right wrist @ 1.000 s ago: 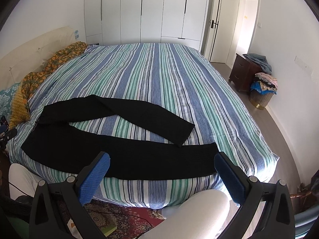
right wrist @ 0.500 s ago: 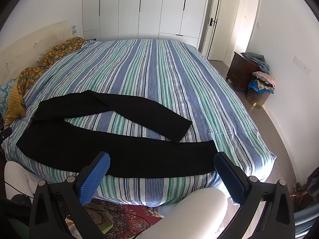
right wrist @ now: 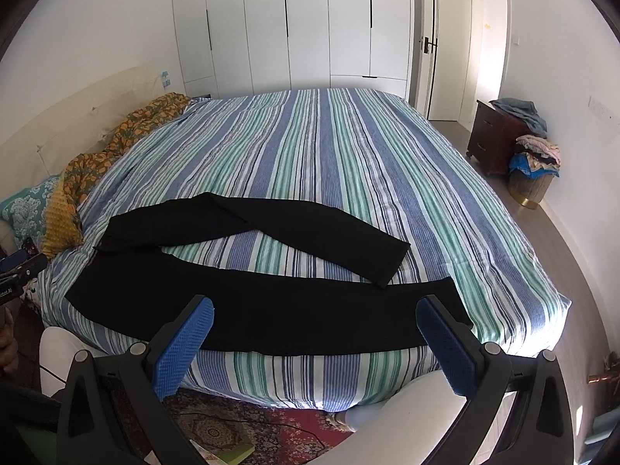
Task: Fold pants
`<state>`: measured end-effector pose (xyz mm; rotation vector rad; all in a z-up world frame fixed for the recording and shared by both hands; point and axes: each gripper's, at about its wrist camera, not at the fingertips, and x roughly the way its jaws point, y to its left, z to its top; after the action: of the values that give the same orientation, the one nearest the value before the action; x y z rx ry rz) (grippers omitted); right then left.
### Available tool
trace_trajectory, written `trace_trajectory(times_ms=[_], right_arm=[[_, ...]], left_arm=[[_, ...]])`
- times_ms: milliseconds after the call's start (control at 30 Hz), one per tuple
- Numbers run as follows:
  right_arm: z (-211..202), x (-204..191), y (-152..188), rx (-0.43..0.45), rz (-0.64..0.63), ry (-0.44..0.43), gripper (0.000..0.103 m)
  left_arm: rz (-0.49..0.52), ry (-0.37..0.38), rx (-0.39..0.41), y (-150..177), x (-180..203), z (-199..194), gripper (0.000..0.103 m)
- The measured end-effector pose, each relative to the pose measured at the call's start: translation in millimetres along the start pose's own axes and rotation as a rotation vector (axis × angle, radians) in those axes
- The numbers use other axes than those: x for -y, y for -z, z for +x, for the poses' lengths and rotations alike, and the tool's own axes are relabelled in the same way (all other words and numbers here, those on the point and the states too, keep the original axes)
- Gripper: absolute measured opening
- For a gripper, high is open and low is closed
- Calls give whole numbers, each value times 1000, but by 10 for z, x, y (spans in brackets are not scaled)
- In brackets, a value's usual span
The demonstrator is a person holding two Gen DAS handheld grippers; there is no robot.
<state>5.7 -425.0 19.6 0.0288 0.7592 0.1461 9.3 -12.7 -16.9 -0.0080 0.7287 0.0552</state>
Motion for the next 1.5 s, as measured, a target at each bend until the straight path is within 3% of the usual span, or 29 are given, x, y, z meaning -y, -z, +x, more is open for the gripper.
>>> trace_trajectory(times_ms=[233,300,400,467,567,700,800,833,867,900,1000,1100,1133,1167,1200,1233,1333,1500], right_arm=[[215,-103,20,33,-81,-97,103],[560,-18,57,14,-121,-115,103],[1186,279,60,-105,-44,-104,103],[1473,448,63,-102,-18,-121,103],[1947,629,97,-113,-106,-40,99],[2711,711,181,-231,-310,42,76],[3173,731,264,-283,-445,110,72],[3303,750,286,-292,-482,131,57],[3419,780,288,-308,-506,151,18],[3484,827,259,-325,-508,146,6],[3408,980,-235,-256,-451,157,7],[3344,1318,-1216,-142,-316,185,8],[3395,1468,-1555,-115,-264,208,23],[3499,1622,-1856,-112,-207,222,63],[3629,1782,-2094,-130,-148,246,81],[3716,1935,-2250,-128,-104,268,87],[3849,2319,-2331,-123,24,298,85],[4241,2820,-1736,-222,476,-32,64]], left_arm=[[-20,-7,-59,72,-29,224,102],[-18,-14,-65,85,-26,245,102],[-2,-51,-49,93,-29,242,102],[-1,-71,-57,106,-39,293,102],[-15,-57,-108,124,-52,446,102],[-11,-50,-145,123,5,601,102],[-4,-66,-160,108,42,688,102],[-3,-69,-170,109,45,727,102],[-2,-74,-182,113,43,762,102],[0,-81,-195,117,43,797,102],[6,-93,-223,121,50,900,102],[13,-81,-245,89,117,1006,102],[20,-74,-244,69,156,1027,102],[28,-70,-239,40,195,1041,102],[38,-70,-230,17,232,1037,102],[45,-75,-219,-5,254,1028,102],[52,-82,-202,11,263,1036,102],[39,-61,-320,146,237,1332,102]])
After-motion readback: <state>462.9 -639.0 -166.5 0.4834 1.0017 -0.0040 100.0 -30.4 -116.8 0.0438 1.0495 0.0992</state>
